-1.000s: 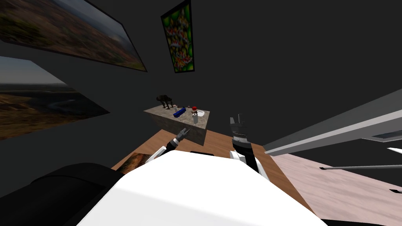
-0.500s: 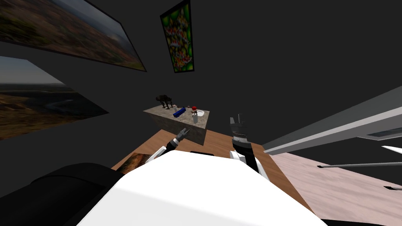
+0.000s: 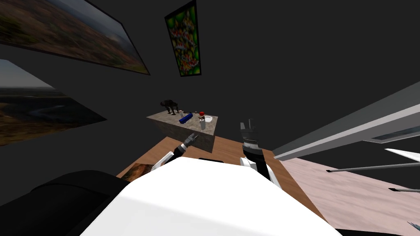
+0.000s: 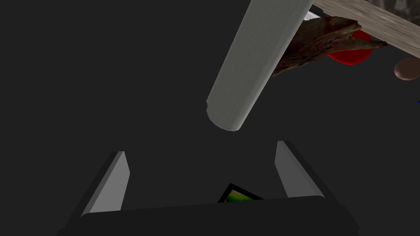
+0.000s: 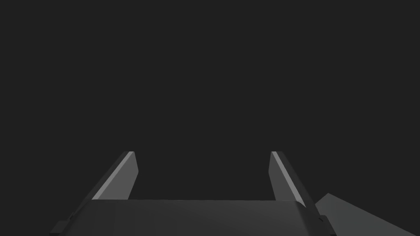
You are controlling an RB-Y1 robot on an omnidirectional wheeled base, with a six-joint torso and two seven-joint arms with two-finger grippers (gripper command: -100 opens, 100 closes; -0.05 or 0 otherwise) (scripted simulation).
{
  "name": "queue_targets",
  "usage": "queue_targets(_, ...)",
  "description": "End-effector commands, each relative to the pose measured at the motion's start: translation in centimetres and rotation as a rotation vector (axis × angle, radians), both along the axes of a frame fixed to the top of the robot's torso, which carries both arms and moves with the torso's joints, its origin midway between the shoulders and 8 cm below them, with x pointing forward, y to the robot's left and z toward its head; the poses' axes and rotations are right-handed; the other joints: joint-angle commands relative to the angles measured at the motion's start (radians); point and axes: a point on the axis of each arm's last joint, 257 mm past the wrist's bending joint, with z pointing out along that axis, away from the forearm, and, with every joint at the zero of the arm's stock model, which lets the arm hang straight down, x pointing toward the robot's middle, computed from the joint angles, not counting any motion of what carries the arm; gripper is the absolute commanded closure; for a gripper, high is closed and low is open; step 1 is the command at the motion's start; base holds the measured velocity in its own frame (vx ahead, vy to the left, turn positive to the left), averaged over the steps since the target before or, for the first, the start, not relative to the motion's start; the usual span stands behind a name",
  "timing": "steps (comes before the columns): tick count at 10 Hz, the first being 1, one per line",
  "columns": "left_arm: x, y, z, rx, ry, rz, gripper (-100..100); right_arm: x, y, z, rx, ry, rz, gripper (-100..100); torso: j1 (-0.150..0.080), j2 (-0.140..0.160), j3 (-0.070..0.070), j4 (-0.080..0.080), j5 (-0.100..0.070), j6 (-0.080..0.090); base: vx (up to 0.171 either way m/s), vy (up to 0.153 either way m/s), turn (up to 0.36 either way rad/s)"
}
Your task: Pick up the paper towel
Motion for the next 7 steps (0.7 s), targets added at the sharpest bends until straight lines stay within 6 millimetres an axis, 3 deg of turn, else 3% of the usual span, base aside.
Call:
queue_targets(1,0.18,0.18,-0.01,0.016,-0.003,-0.003,-100,0.00,0.00,0.00,0.000,0.000,0.000,0,0.000,0.000,0.000,0.000,0.000,0.000,0.044,0.007,-0.047)
queue_targets(7,0.72,0.62,-0.19,0.068,-0.012,-0.012,-100,0.00,0.00,0.00,0.000,0.000,0.000,0,0.001,0.001,0.000,0.000,0.000,0.000,0.043,0.004,-0.073)
